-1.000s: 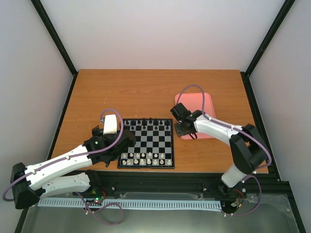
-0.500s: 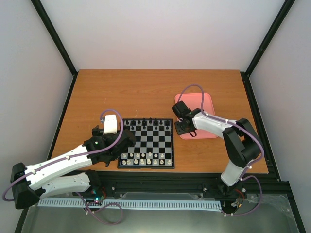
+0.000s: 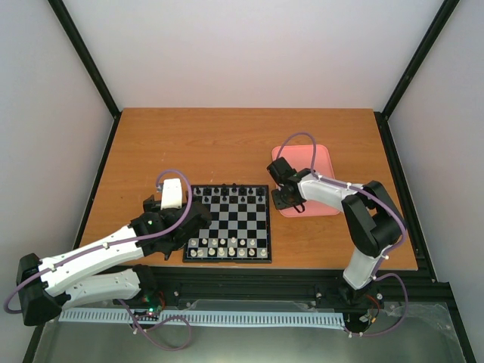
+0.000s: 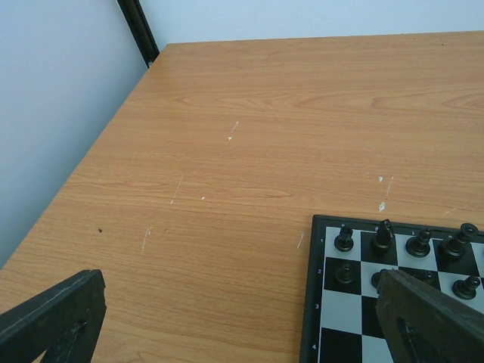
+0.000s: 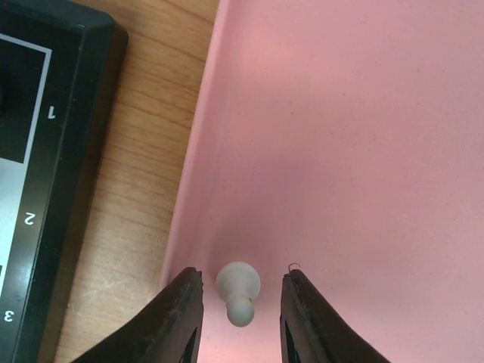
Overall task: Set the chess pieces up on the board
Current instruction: Pick up the chess piece from the storage box.
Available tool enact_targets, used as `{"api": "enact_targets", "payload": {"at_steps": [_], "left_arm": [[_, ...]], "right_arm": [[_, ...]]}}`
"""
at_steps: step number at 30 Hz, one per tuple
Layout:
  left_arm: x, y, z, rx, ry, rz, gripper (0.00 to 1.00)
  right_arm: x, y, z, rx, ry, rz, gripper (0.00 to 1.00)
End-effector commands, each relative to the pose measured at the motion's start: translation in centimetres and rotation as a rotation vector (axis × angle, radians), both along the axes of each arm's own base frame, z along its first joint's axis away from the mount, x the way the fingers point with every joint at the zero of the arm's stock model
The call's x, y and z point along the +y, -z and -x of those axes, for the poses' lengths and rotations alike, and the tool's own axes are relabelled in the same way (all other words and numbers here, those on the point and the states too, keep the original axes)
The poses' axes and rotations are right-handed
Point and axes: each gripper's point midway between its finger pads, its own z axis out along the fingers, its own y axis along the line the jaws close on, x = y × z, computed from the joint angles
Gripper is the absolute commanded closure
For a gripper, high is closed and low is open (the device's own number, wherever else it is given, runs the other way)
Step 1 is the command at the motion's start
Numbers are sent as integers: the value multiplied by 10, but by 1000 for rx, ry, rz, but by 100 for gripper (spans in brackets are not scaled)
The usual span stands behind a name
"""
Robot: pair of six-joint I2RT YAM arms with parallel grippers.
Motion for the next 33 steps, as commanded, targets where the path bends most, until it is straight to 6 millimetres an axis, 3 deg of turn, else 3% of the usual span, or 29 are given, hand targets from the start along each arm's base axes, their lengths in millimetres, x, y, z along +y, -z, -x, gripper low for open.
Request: {"api": "enact_targets", "payload": {"at_steps": [1, 7, 12, 20, 27, 33], "left_arm": [[-2, -12, -4, -28, -10, 24, 0], [-1, -12, -3, -30, -11, 24, 0], [-1, -12, -3, -29, -11, 23, 0], [-1, -12, -3, -29, -13, 21, 0], [0, -12, -3, -32, -16, 17, 0], [0, -12, -4, -33, -22, 8, 0]], "right_arm": [[3, -6, -11, -29, 11, -20, 68], [3, -3, -12, -20, 10, -19, 72], [2, -5, -13, -30, 18, -17, 85], [1, -4, -13, -20, 25, -30, 97], [5, -46, -3, -71, 12, -117, 97], [13, -76, 27, -92, -50, -129, 97]]}}
